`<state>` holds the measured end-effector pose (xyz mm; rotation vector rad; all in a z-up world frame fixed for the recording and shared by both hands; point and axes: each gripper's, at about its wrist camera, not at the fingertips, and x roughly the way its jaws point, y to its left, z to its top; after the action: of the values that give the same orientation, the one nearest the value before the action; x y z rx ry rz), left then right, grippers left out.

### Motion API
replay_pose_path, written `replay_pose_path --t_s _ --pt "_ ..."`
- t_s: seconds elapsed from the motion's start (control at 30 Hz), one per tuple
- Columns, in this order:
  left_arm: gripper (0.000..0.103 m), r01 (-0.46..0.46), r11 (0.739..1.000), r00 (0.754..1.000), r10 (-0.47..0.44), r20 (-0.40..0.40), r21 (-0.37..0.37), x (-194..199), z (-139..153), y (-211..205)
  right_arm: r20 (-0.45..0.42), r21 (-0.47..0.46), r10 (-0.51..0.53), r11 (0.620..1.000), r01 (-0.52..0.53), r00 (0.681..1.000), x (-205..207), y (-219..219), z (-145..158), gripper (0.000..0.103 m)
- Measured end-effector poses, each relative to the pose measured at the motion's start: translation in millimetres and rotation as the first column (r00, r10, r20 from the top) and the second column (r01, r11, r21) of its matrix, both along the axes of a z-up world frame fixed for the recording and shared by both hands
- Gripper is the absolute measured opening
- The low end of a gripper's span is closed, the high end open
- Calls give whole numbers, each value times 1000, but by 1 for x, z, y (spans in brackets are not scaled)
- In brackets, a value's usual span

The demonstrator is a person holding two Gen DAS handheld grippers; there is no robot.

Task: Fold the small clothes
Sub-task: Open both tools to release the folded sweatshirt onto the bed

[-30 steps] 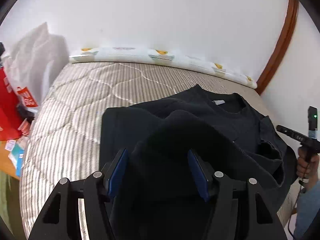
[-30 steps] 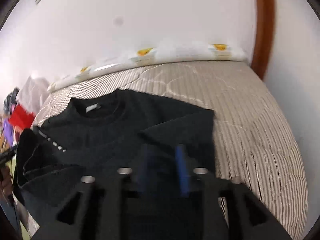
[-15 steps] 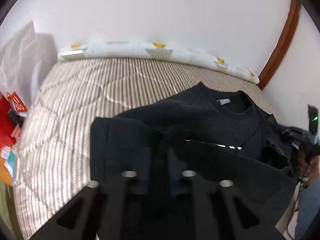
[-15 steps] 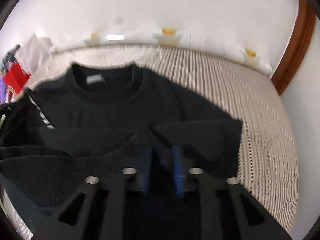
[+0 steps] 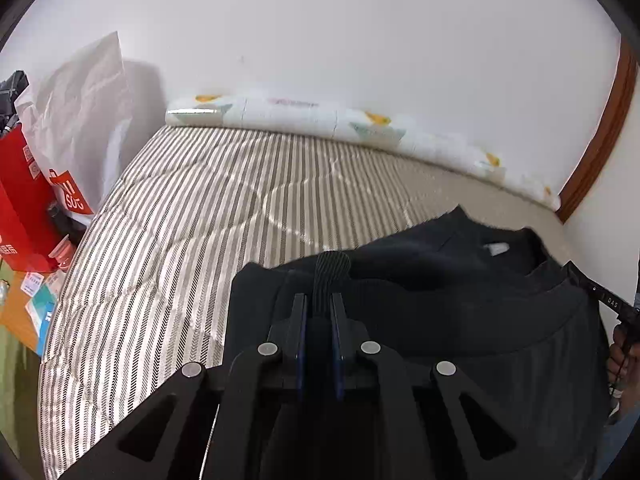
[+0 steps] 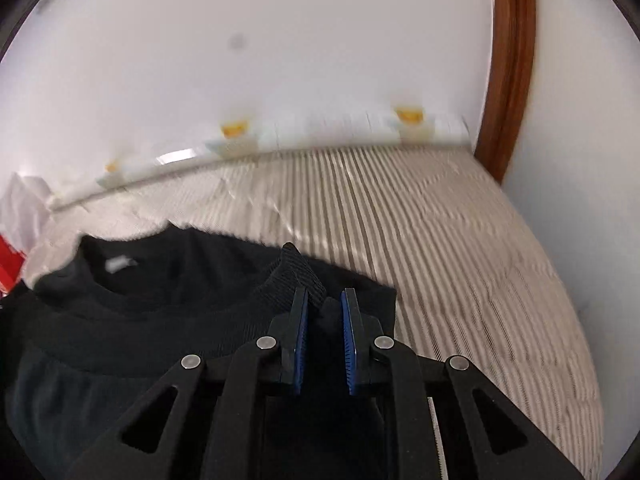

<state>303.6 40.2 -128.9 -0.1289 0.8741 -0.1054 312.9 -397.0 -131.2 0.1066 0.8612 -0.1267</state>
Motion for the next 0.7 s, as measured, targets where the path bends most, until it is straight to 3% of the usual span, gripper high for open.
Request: replay_pose_path --t_s 0.17,0.37,0.5,0.6,0.7 --pt "11 1 999 1000 -1 -6 41 -2 -3 -5 -37 -1 3 1000 -3 999 3 -1 -3 20" --pt "15 0 999 1000 0 -9 53 -7 0 -6 -52 -23 17 1000 -18 998 -22 0 14 40" --pt "25 4 999 999 -2 -44 44 -16 -1 -5 -61 -16 43 999 -44 997 -52 2 11 44" --pt "32 -3 999 998 6 -68 44 -30 -2 -2 -100 -90 -11 996 2 995 -64 -5 -7 44" --pt "38 -3 999 995 7 -102 40 -47 -3 -2 -92 -56 -54 997 49 994 -76 -14 -8 44"
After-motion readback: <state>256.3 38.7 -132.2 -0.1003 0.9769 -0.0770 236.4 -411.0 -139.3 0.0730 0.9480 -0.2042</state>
